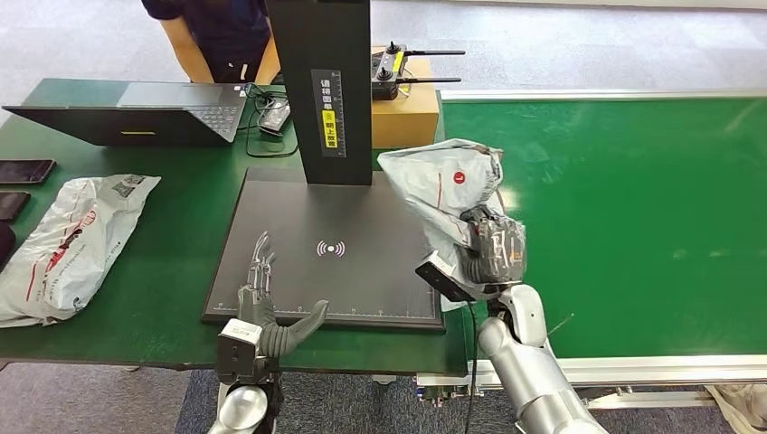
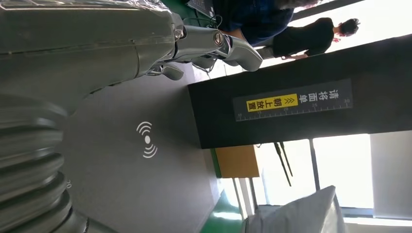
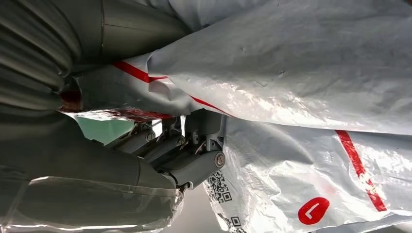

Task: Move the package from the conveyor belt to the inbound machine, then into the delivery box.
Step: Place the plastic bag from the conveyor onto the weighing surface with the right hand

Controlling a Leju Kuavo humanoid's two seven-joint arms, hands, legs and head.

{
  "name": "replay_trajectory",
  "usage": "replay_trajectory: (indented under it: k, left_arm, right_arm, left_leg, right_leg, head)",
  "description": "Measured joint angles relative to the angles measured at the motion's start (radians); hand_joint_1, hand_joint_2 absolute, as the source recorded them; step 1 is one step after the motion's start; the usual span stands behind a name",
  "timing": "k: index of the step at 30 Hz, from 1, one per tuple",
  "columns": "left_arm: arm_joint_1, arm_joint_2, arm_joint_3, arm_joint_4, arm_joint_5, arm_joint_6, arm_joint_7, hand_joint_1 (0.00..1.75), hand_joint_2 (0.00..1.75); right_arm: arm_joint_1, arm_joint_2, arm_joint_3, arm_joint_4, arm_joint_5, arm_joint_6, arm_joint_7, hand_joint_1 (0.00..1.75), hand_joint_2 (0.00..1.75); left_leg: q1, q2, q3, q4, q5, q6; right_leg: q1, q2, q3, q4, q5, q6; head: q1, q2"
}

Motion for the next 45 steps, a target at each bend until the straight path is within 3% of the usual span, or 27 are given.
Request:
replay_trajectory:
  k: [9,12,16,17,18,21,22,31,45]
  left_arm:
    - [-0.014,0.0,-0.014,0.0,0.013,0.017,0.0,0.0,1.75]
    - [-0.015,0.0,-0.022,0.0,0.017,0.025,0.0,0.0,1.75]
    - [-0.016,0.0,-0.034,0.0,0.017,0.032,0.0,0.0,1.75]
    - [-0.017,0.0,-0.036,0.0,0.016,0.032,0.0,0.0,1.75]
    - [-0.018,0.0,-0.037,0.0,0.015,0.032,0.0,0.0,1.75]
    - [-0.022,0.0,-0.041,0.0,0.012,0.032,0.0,0.0,1.75]
    - [-0.023,0.0,-0.043,0.0,0.01,0.031,0.0,0.0,1.75]
    - [-0.034,0.0,-0.051,0.009,0.005,0.023,0.0,0.0,1.75]
    - [-0.036,0.0,-0.052,0.015,0.005,0.023,0.0,0.0,1.75]
  right_arm:
    - [-0.055,0.047,0.191,-0.006,-0.033,0.0,0.009,1.48,1.75]
    - [-0.092,0.062,0.233,0.017,-0.076,0.0,-0.016,1.43,1.75]
    - [-0.139,0.086,0.278,0.073,-0.138,0.001,-0.03,1.59,1.75]
    - [-0.151,0.093,0.289,0.091,-0.153,0.002,-0.032,1.55,1.75]
    - [-0.162,0.1,0.298,0.109,-0.168,0.004,-0.034,1.3,1.75]
    - [-0.185,0.119,0.32,0.158,-0.203,0.008,-0.037,0.14,1.75]
    - [-0.19,0.125,0.325,0.174,-0.212,0.01,-0.037,0.0,1.75]
    - [-0.198,0.162,0.351,0.266,-0.235,0.017,-0.047,0.0,1.75]
    - [-0.201,0.169,0.356,0.307,-0.238,0.017,-0.047,0.0,1.75]
  left_leg:
    - [0.0,0.0,0.0,0.0,0.0,0.0]
    - [0.0,0.0,0.0,0.0,0.0,0.0]
    - [0.0,0.0,-0.001,0.0,0.0,0.0]
    - [0.0,0.0,-0.001,0.0,0.0,0.0]
    - [0.0,0.0,-0.001,0.0,0.0,0.0]
    - [0.0,0.0,-0.001,0.0,0.0,0.0]
    - [0.0,0.0,-0.001,0.0,0.0,0.0]
    - [0.0,0.0,-0.001,0.0,0.0,0.0]
    - [0.0,0.0,-0.001,0.0,0.0,0.0]
  right_leg:
    - [0.0,0.0,0.0,0.0,0.0,0.0]
    - [0.0,0.0,0.0,0.0,0.0,0.0]
    - [0.0,0.0,0.0,0.0,0.0,0.0]
    - [0.0,0.0,-0.001,0.0,0.0,0.0]
    - [0.0,0.0,-0.001,0.0,0.0,0.0]
    - [0.0,0.0,-0.001,0.0,0.0,0.0]
    - [0.0,0.0,-0.001,0.0,0.0,0.0]
    - [0.0,0.0,-0.001,0.0,0.0,0.0]
    - [0.0,0.0,-0.001,0.0,0.0,0.0]
  head:
    - [0.0,0.0]
    - [0.0,0.0]
    - [0.0,0.0]
    - [0.0,0.0]
    - [0.0,0.0]
    - [0.0,0.0]
    - [0.0,0.0]
    - [0.0,0.0]
    - [0.0,0.0]
